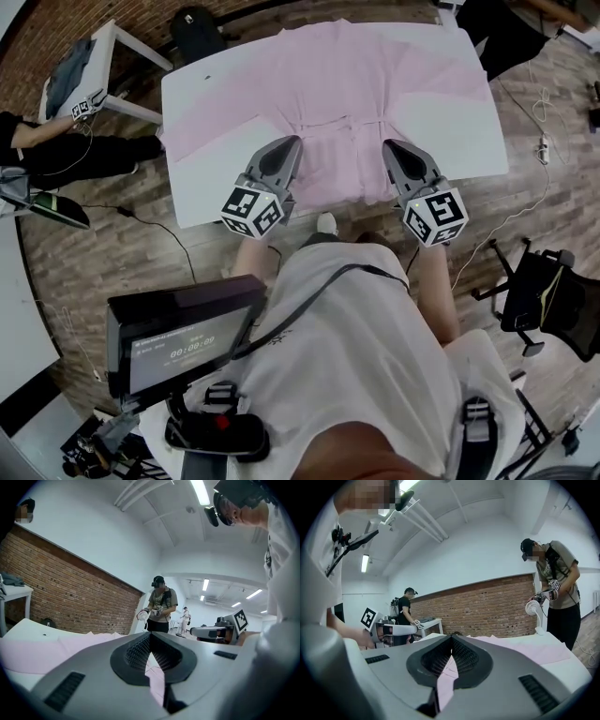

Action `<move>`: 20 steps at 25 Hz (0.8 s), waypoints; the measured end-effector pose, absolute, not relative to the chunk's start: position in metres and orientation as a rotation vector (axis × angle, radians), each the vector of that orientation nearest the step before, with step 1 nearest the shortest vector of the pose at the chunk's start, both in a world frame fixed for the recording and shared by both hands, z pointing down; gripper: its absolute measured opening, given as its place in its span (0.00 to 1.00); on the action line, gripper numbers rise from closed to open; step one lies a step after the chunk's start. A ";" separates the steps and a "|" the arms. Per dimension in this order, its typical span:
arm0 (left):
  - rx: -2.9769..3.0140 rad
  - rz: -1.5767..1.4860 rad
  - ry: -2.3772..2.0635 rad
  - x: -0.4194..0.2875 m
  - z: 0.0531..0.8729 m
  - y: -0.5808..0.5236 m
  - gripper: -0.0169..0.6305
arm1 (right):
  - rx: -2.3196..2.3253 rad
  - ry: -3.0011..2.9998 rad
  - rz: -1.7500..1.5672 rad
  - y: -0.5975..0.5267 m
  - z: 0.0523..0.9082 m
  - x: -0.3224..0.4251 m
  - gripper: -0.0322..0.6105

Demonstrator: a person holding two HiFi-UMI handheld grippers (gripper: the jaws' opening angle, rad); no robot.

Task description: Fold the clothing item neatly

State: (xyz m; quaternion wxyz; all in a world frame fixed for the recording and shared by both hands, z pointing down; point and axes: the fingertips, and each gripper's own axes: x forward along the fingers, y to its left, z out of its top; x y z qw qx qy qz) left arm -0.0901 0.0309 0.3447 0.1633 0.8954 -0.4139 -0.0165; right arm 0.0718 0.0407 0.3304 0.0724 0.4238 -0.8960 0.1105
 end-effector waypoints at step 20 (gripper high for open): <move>2.620 -0.038 -0.993 -0.021 0.349 -0.008 0.03 | 1.429 -2.642 0.344 0.007 0.336 0.111 0.05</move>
